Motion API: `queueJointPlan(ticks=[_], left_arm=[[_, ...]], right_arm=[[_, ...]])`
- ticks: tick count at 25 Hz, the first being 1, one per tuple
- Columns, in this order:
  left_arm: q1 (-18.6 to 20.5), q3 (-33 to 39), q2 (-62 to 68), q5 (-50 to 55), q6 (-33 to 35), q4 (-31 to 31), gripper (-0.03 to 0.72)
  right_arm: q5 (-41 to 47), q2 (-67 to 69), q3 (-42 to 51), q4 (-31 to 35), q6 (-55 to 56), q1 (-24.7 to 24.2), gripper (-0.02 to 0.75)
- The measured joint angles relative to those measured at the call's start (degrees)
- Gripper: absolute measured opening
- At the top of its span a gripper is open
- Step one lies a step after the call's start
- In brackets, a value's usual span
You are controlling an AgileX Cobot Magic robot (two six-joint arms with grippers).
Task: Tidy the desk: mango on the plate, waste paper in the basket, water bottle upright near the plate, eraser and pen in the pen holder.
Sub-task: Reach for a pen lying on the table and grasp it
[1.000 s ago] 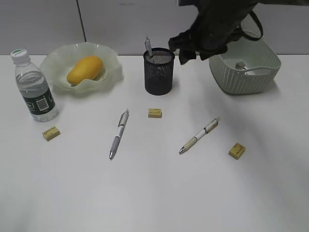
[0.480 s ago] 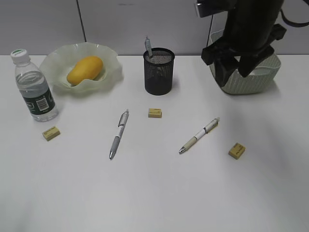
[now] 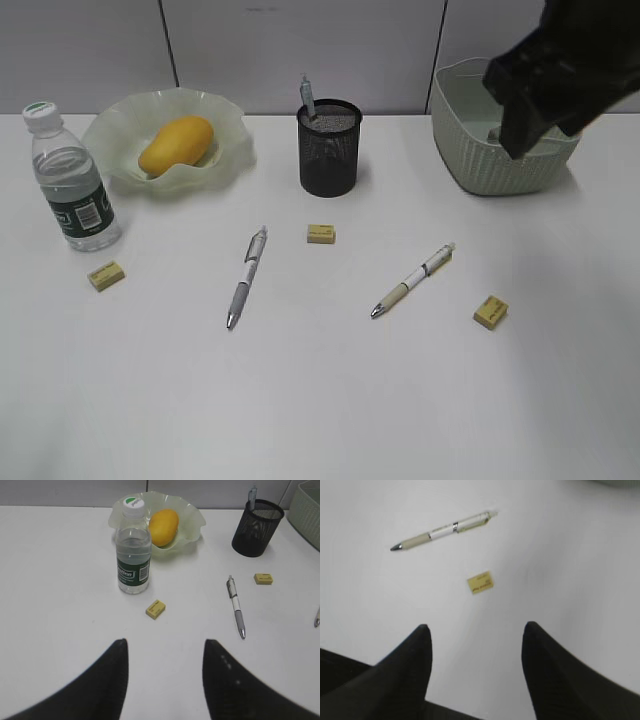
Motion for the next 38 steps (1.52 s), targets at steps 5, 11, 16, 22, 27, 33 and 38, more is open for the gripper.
queueJointPlan(ticks=[5, 11, 16, 22, 27, 33, 38], left_arm=[[0.0, 0.0, 0.0, 0.0, 0.0, 0.0, 0.372], [0.0, 0.0, 0.0, 0.0, 0.0, 0.0, 0.372], [0.0, 0.0, 0.0, 0.0, 0.0, 0.0, 0.372], [0.0, 0.0, 0.0, -3.2, 0.0, -1.2, 0.372], [0.0, 0.0, 0.5, -10.4, 0.5, -2.6, 0.372], [0.0, -3.4, 9.8, -12.7, 4.5, -3.1, 0.372], [0.0, -11.5, 21.9, -12.8, 5.4, -3.3, 0.372]], right_arm=[[-2.8, -11.6, 15.5, 2.1, -0.1, 0.0, 0.458], [-8.5, -26.2, 34.7, 2.6, -0.1, 0.0, 0.458], [-10.2, -41.9, 44.3, 3.3, -0.1, 0.0, 0.458], [-10.9, -62.0, 47.2, 3.6, -0.1, 0.0, 0.458], [-10.8, -75.1, 49.2, 3.7, 0.6, 0.0, 0.458], [-8.6, -80.6, 51.3, 3.7, 3.2, 0.0, 0.458], [-6.9, -80.6, 51.3, 3.7, 3.3, 0.0, 0.458]])
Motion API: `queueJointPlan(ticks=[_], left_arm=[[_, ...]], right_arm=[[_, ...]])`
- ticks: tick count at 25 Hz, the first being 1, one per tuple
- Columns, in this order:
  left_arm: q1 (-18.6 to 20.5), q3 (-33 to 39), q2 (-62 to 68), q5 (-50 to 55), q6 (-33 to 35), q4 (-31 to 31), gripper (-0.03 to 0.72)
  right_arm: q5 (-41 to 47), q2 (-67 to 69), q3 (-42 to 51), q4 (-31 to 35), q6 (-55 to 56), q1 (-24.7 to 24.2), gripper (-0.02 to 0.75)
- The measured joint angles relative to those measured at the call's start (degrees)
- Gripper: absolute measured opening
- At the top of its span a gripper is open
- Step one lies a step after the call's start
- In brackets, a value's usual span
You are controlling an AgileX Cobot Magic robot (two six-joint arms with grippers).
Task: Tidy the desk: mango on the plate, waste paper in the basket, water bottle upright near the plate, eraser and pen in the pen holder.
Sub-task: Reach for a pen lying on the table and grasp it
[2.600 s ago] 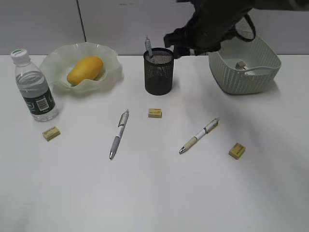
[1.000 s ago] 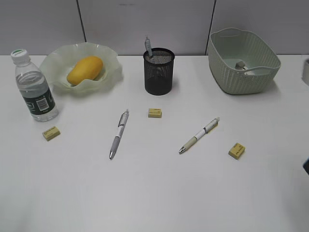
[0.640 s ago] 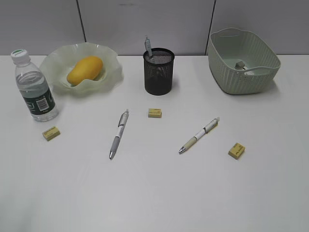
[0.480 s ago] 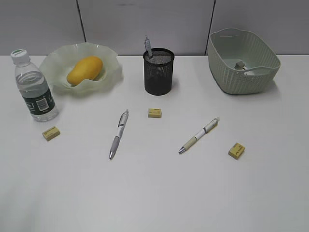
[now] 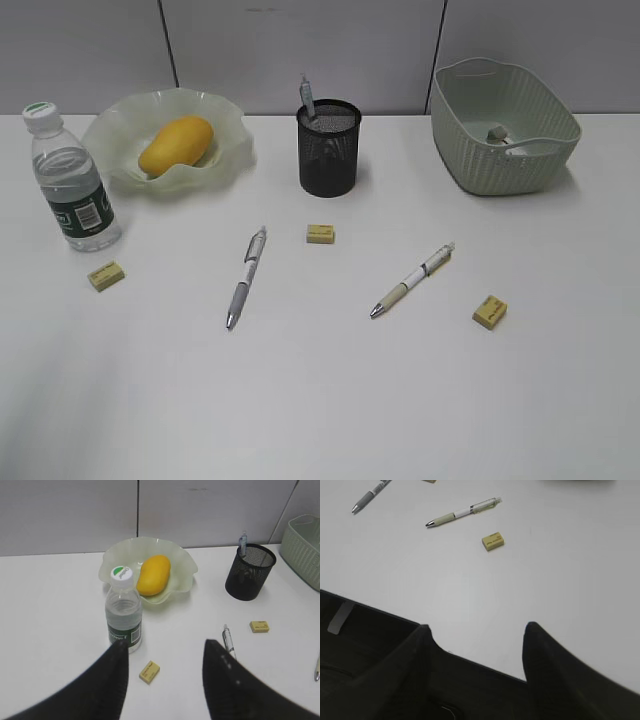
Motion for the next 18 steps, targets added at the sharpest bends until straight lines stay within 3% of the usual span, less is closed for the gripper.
queueJointPlan(ticks=[4, 9, 18], left_arm=[[0.0, -8.1, 10.3, 1.4, 0.3, -1.7, 0.372], [-1.4, -17.8, 22.9, 7.8, 2.7, -8.3, 0.372], [-16.5, -24.8, 39.2, 11.0, 1.2, -9.8, 0.372]], right_arm=[[0.4, 0.0, 0.0, 0.0, 0.0, 0.0, 0.458], [0.4, 0.0, 0.0, 0.0, 0.0, 0.0, 0.458], [0.8, 0.0, 0.0, 0.0, 0.0, 0.0, 0.458]])
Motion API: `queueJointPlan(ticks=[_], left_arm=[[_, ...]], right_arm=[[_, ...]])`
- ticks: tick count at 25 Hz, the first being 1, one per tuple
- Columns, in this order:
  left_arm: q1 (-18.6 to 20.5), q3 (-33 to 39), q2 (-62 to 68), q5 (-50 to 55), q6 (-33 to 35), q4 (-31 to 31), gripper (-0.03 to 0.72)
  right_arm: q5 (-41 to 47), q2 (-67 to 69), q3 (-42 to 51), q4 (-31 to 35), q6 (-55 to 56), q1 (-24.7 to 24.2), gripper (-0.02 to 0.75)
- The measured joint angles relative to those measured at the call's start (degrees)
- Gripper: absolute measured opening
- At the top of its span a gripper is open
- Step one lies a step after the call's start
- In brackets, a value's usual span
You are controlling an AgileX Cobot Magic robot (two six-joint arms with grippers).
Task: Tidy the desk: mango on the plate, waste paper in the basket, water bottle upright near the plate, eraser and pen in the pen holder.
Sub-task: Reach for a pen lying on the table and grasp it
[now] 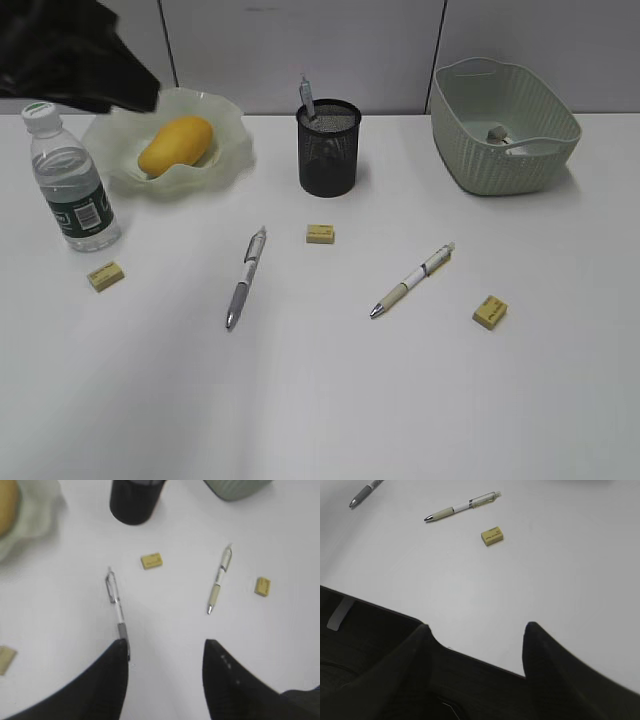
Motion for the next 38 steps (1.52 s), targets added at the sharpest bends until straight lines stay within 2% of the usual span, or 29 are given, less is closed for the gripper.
queueJointPlan(ticks=[6, 9, 13, 17, 22, 29, 38], left_arm=[[-4.6, -3.2, 10.0, 4.5, -5.8, 0.1, 0.372], [-5.2, -6.7, 15.4, 8.5, -8.8, 1.6, 0.372], [-5.3, -11.8, 22.1, 15.0, -14.7, 7.5, 0.372], [-5.4, -16.4, 28.5, 19.3, -16.7, 10.2, 0.377], [-6.1, -20.9, 34.6, 19.7, -17.5, 11.1, 0.384], [-7.6, -23.3, 41.3, 20.3, -21.0, 16.5, 0.479], [-7.6, -23.6, 44.6, 10.3, -28.7, 20.5, 0.486]], right_arm=[[0.3, -0.1, 0.0, 0.0, 0.0, 0.0, 0.458], [0.3, -0.1, 0.4, 0.0, 0.0, 0.0, 0.458], [0.3, -0.1, 0.9, 0.0, 0.0, 0.0, 0.458], [0.3, -0.1, 0.9, 0.0, 0.0, 0.0, 0.458], [0.3, -0.1, 0.9, 0.0, 0.0, 0.0, 0.458], [0.3, -0.1, 0.9, 0.0, 0.0, 0.0, 0.458], [0.3, -0.1, 0.9, 0.0, 0.0, 0.0, 0.458]])
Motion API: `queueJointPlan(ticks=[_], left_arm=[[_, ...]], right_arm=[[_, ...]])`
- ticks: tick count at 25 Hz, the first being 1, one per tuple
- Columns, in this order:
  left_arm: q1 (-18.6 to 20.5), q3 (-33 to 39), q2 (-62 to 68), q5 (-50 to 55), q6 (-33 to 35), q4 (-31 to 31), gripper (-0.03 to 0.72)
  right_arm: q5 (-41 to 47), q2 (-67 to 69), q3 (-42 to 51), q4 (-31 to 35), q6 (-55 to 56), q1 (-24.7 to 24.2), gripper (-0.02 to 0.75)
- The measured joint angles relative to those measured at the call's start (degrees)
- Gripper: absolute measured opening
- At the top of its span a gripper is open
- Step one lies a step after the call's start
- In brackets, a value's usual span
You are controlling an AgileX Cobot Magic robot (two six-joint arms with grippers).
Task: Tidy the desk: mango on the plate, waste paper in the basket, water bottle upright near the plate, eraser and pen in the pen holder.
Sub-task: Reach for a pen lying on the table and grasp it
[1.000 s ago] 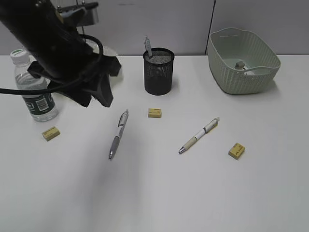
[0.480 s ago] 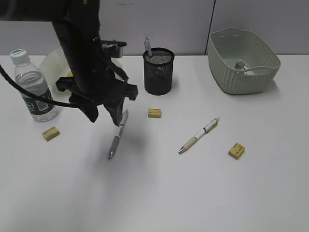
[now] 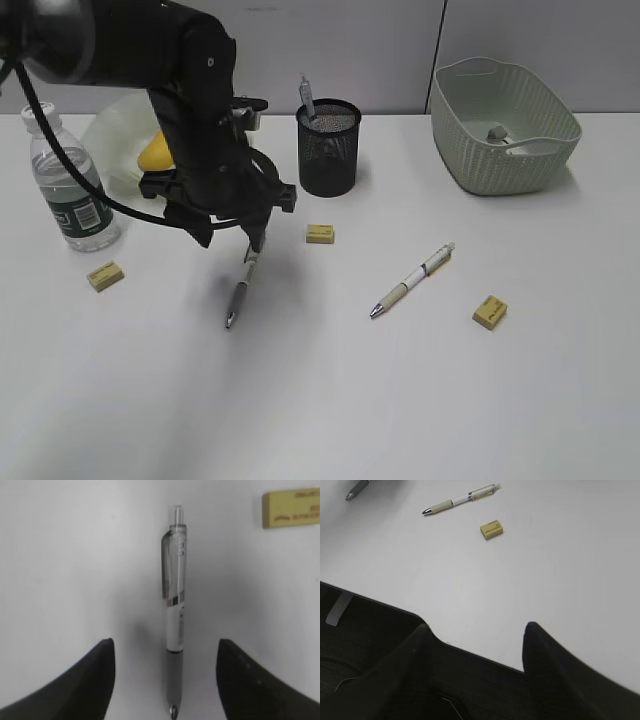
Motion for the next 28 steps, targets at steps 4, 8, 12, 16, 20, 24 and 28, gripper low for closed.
queueJointPlan(ticks=[4, 8, 12, 16, 20, 24, 28], left_arm=[[0.0, 0.0, 2.5, -0.6, -0.5, 0.1, 0.486], [0.0, 0.0, 4.6, -1.6, -0.7, 0.1, 0.486], [0.0, 0.0, 5.9, -2.3, -0.8, 0.6, 0.486], [0.0, -0.1, 7.2, -2.5, -0.9, 0.6, 0.442], [0.0, -0.1, 7.3, -2.6, -0.9, 0.7, 0.308], [0.0, -0.2, 7.4, -2.6, -0.9, 1.0, 0.167], [-0.1, -0.2, 7.4, -2.5, -0.9, 1.0, 0.099]], right_arm=[[0.0, 0.0, 0.0, 0.0, 0.0, 0.0, 0.458], [0.0, 0.0, 0.0, 0.0, 0.0, 0.0, 0.458], [0.0, 0.0, 0.0, 0.0, 0.0, 0.0, 0.458], [0.0, 0.0, 0.0, 0.0, 0.0, 0.0, 0.458], [-0.1, 0.0, 0.0, 0.0, 0.0, 0.0, 0.458], [-0.1, 0.0, 0.0, 0.0, 0.0, 0.0, 0.458], [-0.1, 0.0, 0.0, 0.0, 0.0, 0.0, 0.458]])
